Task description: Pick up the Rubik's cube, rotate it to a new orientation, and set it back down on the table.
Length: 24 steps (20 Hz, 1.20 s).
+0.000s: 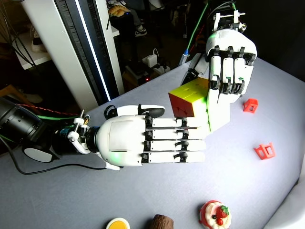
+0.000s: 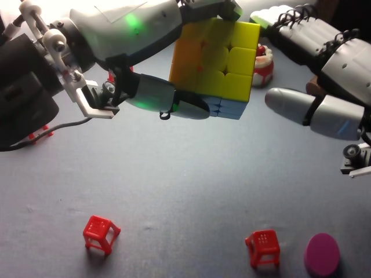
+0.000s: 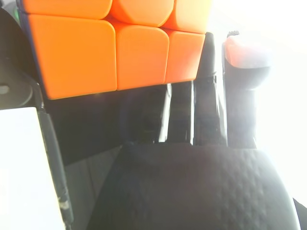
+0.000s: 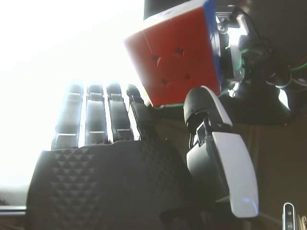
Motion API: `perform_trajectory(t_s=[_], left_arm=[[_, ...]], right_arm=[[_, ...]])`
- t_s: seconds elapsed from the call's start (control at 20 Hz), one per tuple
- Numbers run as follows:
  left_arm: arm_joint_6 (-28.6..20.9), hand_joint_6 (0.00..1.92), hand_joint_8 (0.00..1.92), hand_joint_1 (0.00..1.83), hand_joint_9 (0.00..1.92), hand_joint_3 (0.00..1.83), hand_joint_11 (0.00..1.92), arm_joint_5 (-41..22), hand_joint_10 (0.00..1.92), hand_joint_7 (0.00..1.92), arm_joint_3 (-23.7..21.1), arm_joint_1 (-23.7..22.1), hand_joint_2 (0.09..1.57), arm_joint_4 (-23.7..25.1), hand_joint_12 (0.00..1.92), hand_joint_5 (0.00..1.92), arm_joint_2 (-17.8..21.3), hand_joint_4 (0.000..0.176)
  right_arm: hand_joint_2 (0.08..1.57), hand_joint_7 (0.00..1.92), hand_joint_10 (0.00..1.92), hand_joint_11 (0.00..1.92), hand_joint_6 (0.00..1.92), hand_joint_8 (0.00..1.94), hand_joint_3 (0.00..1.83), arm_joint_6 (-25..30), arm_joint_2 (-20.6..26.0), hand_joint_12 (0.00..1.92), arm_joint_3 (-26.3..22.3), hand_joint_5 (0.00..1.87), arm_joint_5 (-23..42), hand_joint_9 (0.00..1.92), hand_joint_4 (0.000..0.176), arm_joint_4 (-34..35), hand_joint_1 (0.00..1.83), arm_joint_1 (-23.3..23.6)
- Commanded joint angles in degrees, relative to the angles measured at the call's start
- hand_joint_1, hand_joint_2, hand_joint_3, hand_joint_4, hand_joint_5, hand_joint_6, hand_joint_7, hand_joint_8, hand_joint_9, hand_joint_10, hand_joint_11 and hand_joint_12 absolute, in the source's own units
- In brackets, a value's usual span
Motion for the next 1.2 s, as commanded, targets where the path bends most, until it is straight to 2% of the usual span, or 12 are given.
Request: perform_trajectory(t_s=[0.0, 0.25, 0.5, 0.6, 0.65, 0.75, 0.8, 0.85, 0.95, 1.0, 1.1, 1.15], left_arm=[[-0.2, 1.48, 1.57, 1.18, 1.22, 0.0, 1.33, -8.8, 1.92, 0.69, 0.1, -1.4, 1.36, -1.9, 1.92, 0.66, -0.2, 0.0], [-0.2, 1.26, 1.7, 1.31, 0.62, 0.0, 1.02, -9.1, 1.92, 0.63, 0.3, -1.3, 1.4, -2.4, 1.92, 0.61, -0.4, 0.0], [-0.2, 1.5, 1.91, 1.12, 0.99, 0.0, 1.09, -9.6, 1.92, 0.63, 0.6, -1.1, 1.46, -3.3, 1.92, 0.5, -0.3, 0.0], [-0.2, 1.42, 1.71, 1.26, 0.58, 0.0, 0.62, -9.6, 1.92, 0.6, 0.7, -1.0, 1.39, -3.6, 1.92, 0.46, -0.3, 0.0], [-0.1, 1.7, 1.66, 1.27, 0.52, 0.0, 0.99, -9.6, 1.92, 0.53, 0.8, -1.0, 1.39, -3.9, 1.92, 0.42, -0.3, 0.0], [0.0, 1.14, 1.91, 1.17, 1.07, 0.06, 1.3, -9.6, 1.92, 0.47, 0.9, -0.8, 1.41, -4.2, 1.92, 0.09, -0.3, 0.0], [0.0, 1.49, 1.92, 1.06, 1.29, 0.03, 1.44, -9.5, 1.92, 0.98, 1.0, -0.7, 1.35, -4.5, 1.92, 0.48, -0.3, 0.0], [0.1, 1.33, 1.92, 1.26, 1.34, 0.8, 1.56, -9.5, 1.92, 0.74, 1.0, -0.7, 0.98, -4.7, 1.92, 0.11, -0.3, 0.0], [0.2, 1.17, 1.92, 1.35, 1.35, 1.3, 1.51, -9.4, 1.92, 0.85, 1.1, -0.6, 0.69, -4.9, 1.92, 0.15, -0.3, 0.0], [0.3, 1.65, 1.87, 1.17, 1.37, 0.79, 1.51, -9.2, 1.92, 0.65, 1.1, -0.6, 0.99, -5.0, 1.92, 0.44, -0.3, 0.0], [0.4, 1.75, 1.92, 1.14, 1.4, 0.7, 1.53, -9.2, 1.92, 0.59, 1.2, -0.5, 1.07, -5.4, 1.92, 0.42, -0.3, 0.0], [0.4, 1.7, 1.92, 1.05, 1.41, 0.45, 1.53, -9.3, 1.92, 1.04, 1.3, -0.4, 1.16, -5.7, 1.92, 0.53, -0.3, 0.0]], right_arm=[[1.36, 0.0, 0.0, 0.0, 0.0, 0.0, 0.0, 0.3, -0.2, 0.0, 0.2, 0.0, 6.9, 0.0, 0.0, 0.6, 0.08, 1.2], [1.36, 0.0, 0.0, 0.0, 0.0, 0.0, 0.0, 0.3, -0.4, 0.0, 0.1, 0.0, 7.0, 0.0, 0.0, -1.0, 0.12, 1.8], [1.38, 0.0, 0.0, 0.0, 0.0, 0.0, 0.0, 0.3, -0.3, 0.0, -1.2, 0.0, 7.9, 0.0, 0.0, -2.9, 0.06, 1.8], [1.39, 0.0, 0.0, 0.0, 0.0, 0.0, 0.01, 0.3, -0.3, 0.0, -2.1, 0.0, 8.2, 0.0, 0.0, -3.5, 0.06, 1.8], [1.41, 0.0, 0.0, 0.0, 0.0, 0.0, 0.01, 0.3, -0.3, 0.0, -2.7, 0.0, 8.7, 0.0, 0.0, -4.0, 0.02, 1.8], [1.39, 0.0, 0.0, 0.0, 0.0, 0.0, 0.0, 0.3, -0.2, 0.0, -3.5, 0.0, 9.1, 0.0, 0.0, -4.6, 0.07, 1.8], [1.38, 0.0, 0.0, 0.0, 0.0, 0.0, 0.0, 0.3, 0.8, 0.0, -4.3, 0.0, 9.4, 0.0, 0.0, -5.0, 0.1, 1.8], [1.36, 0.0, 0.0, 0.0, 0.0, 0.0, 0.0, 0.3, 1.7, 0.0, -4.8, 0.0, 9.6, 0.0, 0.0, -5.3, 0.11, 1.8], [1.36, 0.0, 0.0, 0.0, 0.0, 0.0, 0.0, 0.3, 1.9, 0.0, -5.4, 0.0, 9.9, 0.0, 0.0, -5.8, 0.08, 1.7], [1.36, 0.0, 0.0, 0.0, 0.0, 0.0, 0.0, 0.3, 2.0, 0.0, -5.7, 0.0, 10.1, 0.0, 0.0, -5.9, 0.08, 1.6], [1.37, 0.0, 0.0, 0.0, 0.0, 0.0, 0.0, 0.3, 2.3, 0.0, -6.4, 0.0, 10.4, 0.0, 0.0, -6.3, 0.01, 1.3], [1.37, 0.0, 0.0, 0.0, 0.0, 0.0, 0.0, 0.3, 2.6, 0.0, -7.1, 0.0, 10.4, 0.0, 0.0, -6.8, 0.0, 1.0]])
